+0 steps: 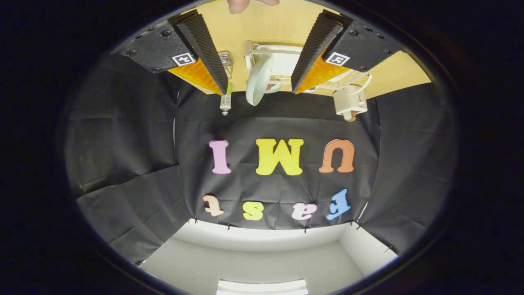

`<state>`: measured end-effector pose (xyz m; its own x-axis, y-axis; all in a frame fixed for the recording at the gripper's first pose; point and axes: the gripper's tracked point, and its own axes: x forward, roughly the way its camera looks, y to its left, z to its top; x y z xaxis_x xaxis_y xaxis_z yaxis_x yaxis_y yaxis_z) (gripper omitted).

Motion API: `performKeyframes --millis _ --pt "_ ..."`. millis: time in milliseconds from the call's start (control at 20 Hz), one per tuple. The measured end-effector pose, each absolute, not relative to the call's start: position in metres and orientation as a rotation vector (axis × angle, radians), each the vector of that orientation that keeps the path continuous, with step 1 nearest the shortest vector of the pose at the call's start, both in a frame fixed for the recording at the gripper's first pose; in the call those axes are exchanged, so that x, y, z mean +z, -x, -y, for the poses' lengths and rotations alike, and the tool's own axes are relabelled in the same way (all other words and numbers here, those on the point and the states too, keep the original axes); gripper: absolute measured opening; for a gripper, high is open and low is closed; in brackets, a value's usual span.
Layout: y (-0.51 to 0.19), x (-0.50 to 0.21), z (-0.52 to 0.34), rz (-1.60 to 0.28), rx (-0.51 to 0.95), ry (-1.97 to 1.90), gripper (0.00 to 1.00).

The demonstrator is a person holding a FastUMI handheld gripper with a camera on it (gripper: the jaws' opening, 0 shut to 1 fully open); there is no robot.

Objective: Take the plate from the dish rack, then take the spoon from the basket and place it into the plate.

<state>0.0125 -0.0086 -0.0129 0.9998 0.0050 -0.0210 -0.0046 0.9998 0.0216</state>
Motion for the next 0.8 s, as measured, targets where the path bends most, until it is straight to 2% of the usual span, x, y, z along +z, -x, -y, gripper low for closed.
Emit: performKeyframes --millis 300,800 --pt "-0.026 -0.024 0.048 -0.041 -0.003 -0.011 1.0" --pt "-0.07 -0.004 0.154 -0.068 -0.092 -0.022 1.0"
